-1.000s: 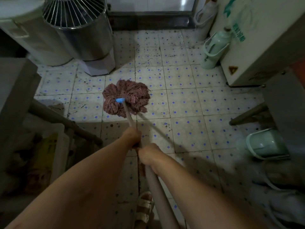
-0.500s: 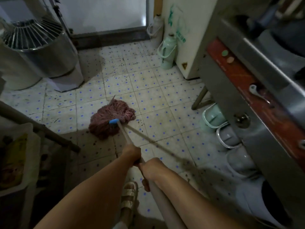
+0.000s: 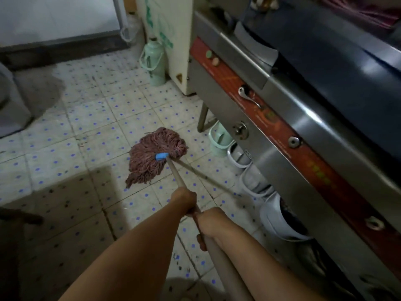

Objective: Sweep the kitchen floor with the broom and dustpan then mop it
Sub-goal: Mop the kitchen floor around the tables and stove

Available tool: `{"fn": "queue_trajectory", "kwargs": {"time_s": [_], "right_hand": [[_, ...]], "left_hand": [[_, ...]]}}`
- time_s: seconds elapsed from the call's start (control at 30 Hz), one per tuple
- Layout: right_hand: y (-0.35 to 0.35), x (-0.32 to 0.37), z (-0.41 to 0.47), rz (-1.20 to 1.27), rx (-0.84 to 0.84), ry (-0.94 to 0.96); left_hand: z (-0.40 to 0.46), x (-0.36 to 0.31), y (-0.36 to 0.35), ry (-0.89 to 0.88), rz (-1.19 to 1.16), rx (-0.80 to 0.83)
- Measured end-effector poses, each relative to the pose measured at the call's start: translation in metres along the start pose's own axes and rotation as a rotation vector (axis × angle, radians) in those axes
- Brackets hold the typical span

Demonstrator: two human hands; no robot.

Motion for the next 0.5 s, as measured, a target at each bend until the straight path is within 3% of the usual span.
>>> {"fn": "queue_trajectory", "kwargs": {"time_s": [0.5], "right_hand": [[-0.046,0.064,-0.034,-0.15,0.079,0.173]], "left_hand": [[0.018,0.016,0.081,0.033,-0.006,-0.03]]}}
Point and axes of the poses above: each hand's wrist, its own z-axis towards the middle knuckle, its own y-axis out of the back of the hand, x = y × z, the point moved 4 cm from there along z, towards the middle knuckle, and after that the axes turned 6 degrees about -x, right-handed, at the moved point
